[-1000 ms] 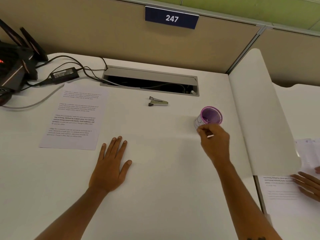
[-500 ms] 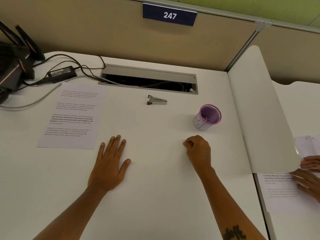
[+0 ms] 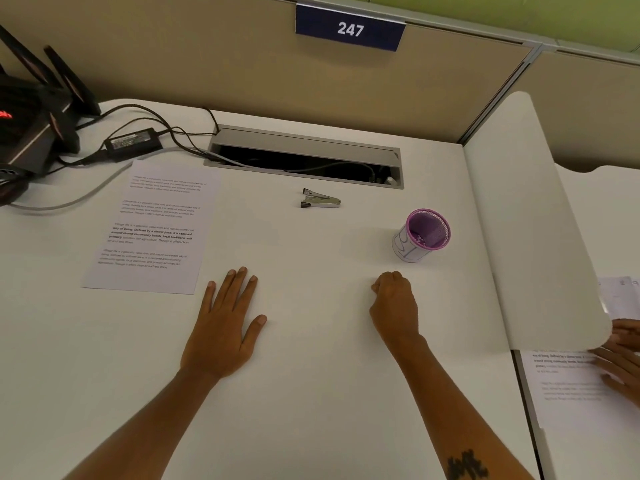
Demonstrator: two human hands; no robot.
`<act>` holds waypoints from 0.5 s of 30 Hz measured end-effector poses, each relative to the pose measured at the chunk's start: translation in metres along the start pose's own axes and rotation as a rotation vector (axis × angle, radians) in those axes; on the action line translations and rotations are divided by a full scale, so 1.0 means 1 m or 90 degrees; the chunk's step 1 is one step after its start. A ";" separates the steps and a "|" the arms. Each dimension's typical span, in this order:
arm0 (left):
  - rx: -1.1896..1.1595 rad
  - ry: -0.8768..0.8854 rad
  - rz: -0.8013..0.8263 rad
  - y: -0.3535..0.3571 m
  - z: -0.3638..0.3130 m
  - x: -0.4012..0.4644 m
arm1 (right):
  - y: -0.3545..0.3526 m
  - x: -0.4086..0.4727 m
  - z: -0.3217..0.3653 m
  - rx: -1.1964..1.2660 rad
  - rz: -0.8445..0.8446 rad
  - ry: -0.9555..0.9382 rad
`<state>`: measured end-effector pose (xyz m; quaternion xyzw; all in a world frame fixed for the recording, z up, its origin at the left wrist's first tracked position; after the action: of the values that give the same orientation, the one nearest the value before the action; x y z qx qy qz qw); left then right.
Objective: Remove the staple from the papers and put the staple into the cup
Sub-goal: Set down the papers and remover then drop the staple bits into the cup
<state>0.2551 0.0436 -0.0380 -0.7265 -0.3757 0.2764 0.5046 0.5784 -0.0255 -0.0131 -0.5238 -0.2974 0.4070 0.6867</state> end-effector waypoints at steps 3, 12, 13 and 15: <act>0.001 0.000 0.002 0.000 0.000 0.000 | 0.000 0.001 -0.003 -0.001 0.017 -0.031; 0.000 -0.003 0.003 0.001 0.000 0.000 | -0.112 0.053 -0.012 0.170 -0.096 0.032; -0.001 -0.003 0.002 0.001 0.000 0.000 | -0.124 0.062 -0.013 0.160 -0.106 0.029; -0.003 -0.003 0.004 0.001 0.000 0.000 | -0.134 0.079 -0.018 0.137 -0.092 0.035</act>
<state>0.2551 0.0435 -0.0392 -0.7282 -0.3753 0.2791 0.5010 0.6653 0.0184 0.1098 -0.4351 -0.2700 0.3717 0.7744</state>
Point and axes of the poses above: each hand's wrist, its own x-axis towards the middle knuckle, its own y-axis out of the palm, z = x × y, the point moved 7 cm from there along x, towards the middle knuckle, and after that the axes turned 3 degrees about -x, right-handed, at the moved point
